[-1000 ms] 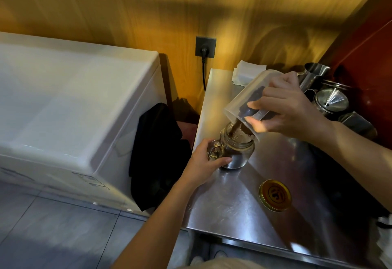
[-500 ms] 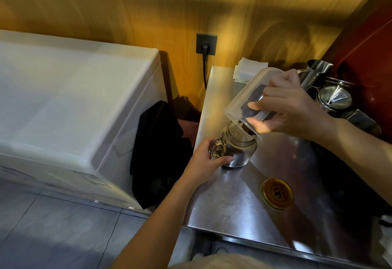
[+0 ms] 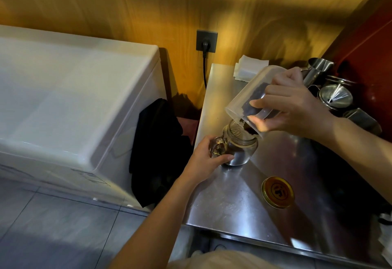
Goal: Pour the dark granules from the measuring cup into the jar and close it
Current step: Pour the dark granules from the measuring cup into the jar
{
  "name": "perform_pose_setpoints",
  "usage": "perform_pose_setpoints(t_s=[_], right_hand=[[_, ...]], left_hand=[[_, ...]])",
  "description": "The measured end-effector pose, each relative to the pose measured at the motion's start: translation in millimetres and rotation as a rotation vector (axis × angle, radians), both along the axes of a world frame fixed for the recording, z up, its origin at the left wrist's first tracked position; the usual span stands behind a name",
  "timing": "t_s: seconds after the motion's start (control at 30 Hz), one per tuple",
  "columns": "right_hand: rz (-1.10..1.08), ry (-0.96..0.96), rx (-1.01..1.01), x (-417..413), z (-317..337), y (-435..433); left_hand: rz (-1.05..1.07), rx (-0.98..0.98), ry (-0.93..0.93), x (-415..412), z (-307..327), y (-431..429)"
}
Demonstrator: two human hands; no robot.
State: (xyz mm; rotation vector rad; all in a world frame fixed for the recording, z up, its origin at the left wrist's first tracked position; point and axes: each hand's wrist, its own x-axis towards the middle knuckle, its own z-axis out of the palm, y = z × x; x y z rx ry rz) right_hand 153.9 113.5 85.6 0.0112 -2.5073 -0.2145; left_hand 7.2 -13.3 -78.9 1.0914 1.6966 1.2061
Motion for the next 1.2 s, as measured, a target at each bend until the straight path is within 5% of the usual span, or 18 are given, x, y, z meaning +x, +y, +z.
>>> perform_pose_setpoints(t_s=[1.2], right_hand=[[-0.028,0.028,-0.027,0.5,-1.6,1.2]], left_hand=[[-0.015,-0.011,-0.038,-1.3,-7.8,-0.7]])
